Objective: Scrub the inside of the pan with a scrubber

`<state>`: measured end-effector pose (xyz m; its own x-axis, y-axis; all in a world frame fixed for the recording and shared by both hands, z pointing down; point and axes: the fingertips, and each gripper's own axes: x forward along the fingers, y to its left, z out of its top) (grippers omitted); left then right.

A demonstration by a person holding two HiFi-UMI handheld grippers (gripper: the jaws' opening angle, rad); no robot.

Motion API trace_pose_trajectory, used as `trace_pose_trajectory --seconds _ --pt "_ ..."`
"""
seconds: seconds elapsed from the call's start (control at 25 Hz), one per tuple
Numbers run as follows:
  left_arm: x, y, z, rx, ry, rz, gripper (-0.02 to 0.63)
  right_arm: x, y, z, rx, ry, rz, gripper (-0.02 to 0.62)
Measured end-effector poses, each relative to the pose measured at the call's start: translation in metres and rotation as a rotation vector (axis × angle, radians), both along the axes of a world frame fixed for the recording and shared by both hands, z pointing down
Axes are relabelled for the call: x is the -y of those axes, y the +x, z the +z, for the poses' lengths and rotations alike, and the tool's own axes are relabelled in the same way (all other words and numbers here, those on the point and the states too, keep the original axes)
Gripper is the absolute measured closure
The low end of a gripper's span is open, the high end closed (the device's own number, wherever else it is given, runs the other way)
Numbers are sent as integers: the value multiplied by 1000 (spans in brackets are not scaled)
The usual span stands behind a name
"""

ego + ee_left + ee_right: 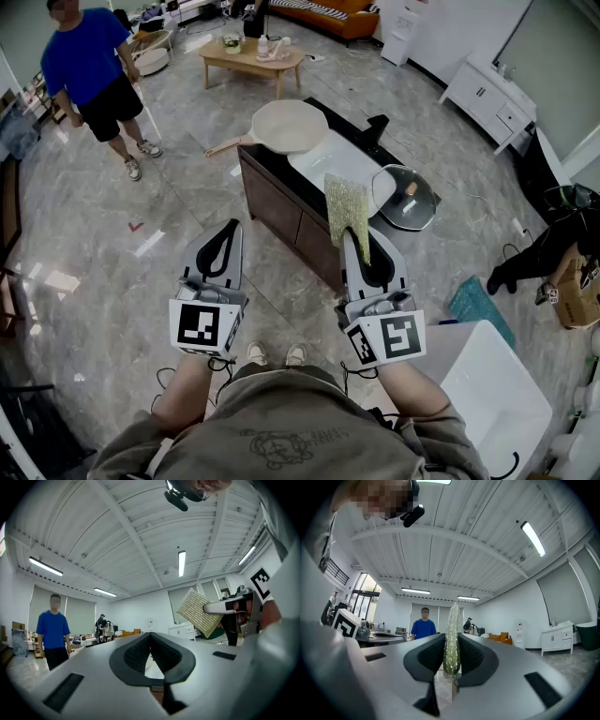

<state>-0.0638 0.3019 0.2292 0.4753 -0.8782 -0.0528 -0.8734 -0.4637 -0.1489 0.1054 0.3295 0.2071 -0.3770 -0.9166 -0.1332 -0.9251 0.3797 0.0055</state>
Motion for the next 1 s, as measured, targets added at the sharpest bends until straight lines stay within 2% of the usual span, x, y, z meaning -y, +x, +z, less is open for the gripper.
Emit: trace_pose_trajectory --seconds 0.52,1.0 --pt "6 9 3 7 -9 -13 589 10 15 7 14 -17 -14 524" --pt "10 37 10 24 -4 -57 588 20 47 20 23 -19 -57 523"
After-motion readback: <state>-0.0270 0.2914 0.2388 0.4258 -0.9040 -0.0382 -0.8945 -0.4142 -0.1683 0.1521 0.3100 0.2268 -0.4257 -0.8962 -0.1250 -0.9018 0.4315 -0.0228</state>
